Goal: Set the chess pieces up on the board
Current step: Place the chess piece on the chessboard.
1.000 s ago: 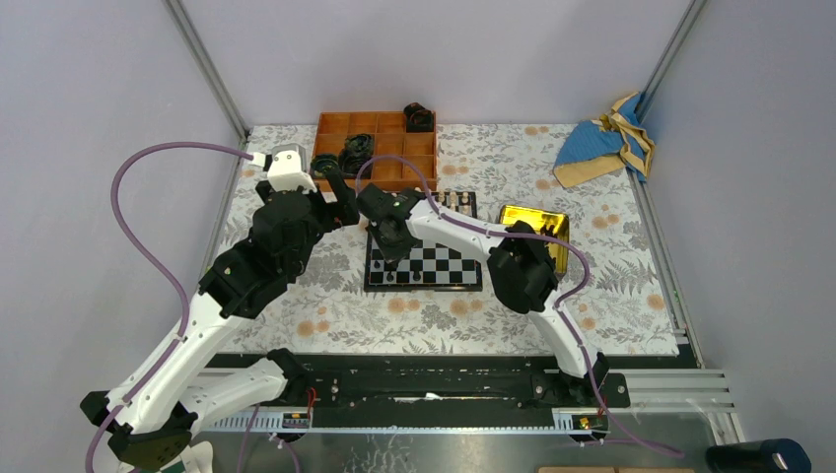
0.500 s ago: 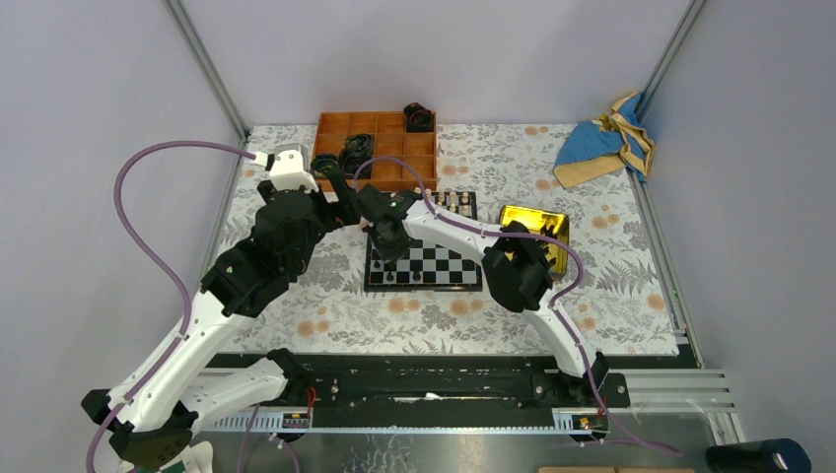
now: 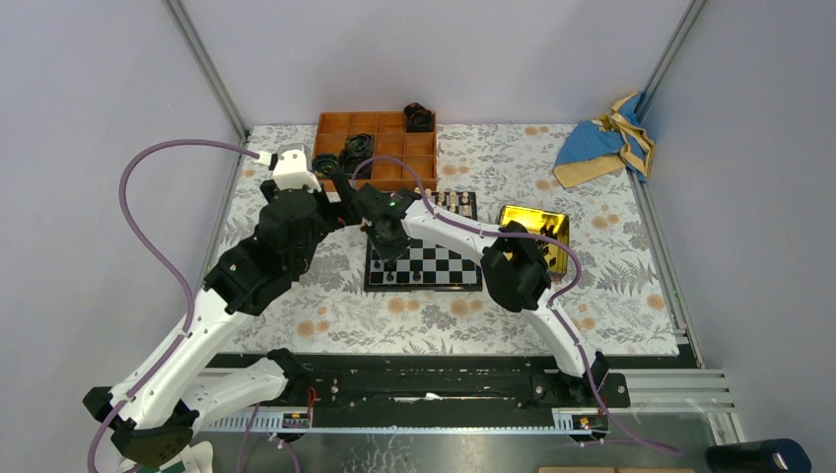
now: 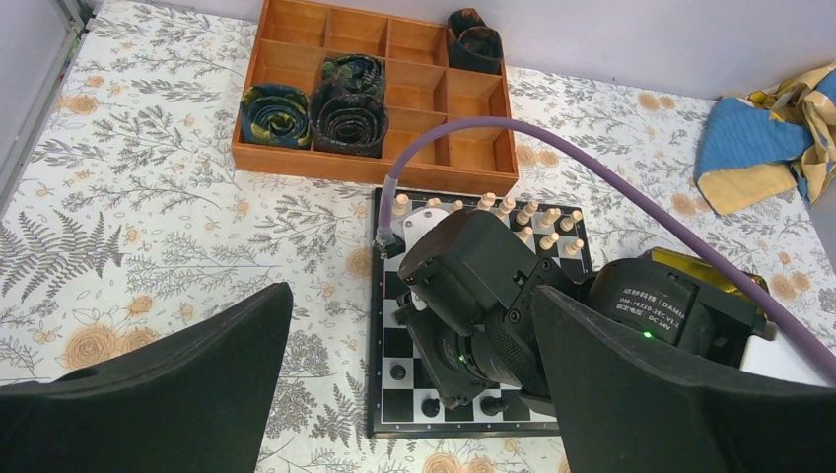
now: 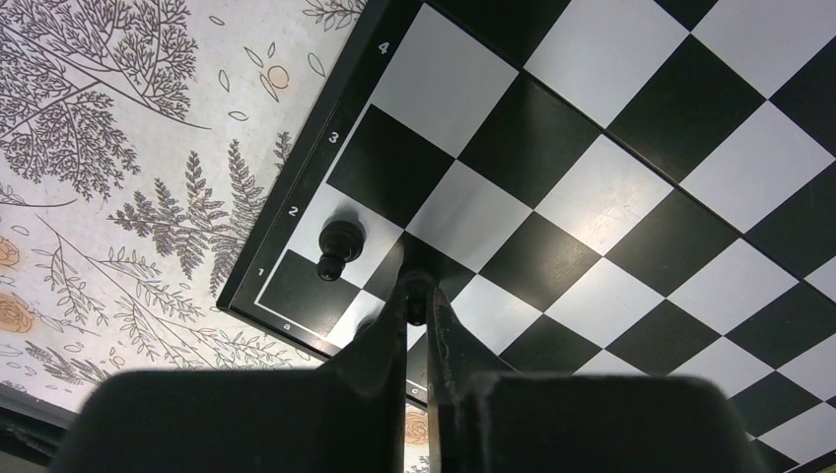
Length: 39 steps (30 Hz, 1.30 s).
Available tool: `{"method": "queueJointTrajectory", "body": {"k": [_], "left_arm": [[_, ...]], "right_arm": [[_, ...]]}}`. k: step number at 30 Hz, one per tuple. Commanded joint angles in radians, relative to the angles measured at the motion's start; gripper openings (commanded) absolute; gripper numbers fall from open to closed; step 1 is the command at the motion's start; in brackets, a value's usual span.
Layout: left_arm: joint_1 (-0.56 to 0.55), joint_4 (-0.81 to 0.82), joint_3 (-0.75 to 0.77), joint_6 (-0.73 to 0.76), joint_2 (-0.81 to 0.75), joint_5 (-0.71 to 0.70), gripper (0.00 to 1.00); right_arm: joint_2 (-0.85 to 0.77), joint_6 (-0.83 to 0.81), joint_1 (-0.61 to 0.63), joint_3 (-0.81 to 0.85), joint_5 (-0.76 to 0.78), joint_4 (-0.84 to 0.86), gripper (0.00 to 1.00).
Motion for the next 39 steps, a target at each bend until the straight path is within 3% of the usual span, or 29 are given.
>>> {"method": "queueJointTrajectory", "body": {"k": [1,6,20,39], "left_arm": [[0.005,0.032,-0.009,0.011,0.005,0.001,0.99],[0.005,0.032,-0.008,0.011,0.005,0.004,0.99],[0.006,0.032,-0.003,0.006,0.009,0.017,0.99],[0.005,0.015,0.077,0.028,0.024,-0.004,0.99]], "right_arm": [[0.017,-0.021,0.011,0.038,-0.011,-0.019,0.13],[0.009,-0.023,0.01,0.033,-0.015,-0.014,0.22],[-0.024,-0.034,0.011,0.029,-0.03,0.002,0.29],[-0.142,-0.059,0.011,-0.019,0.027,0.053,0.46]]}}
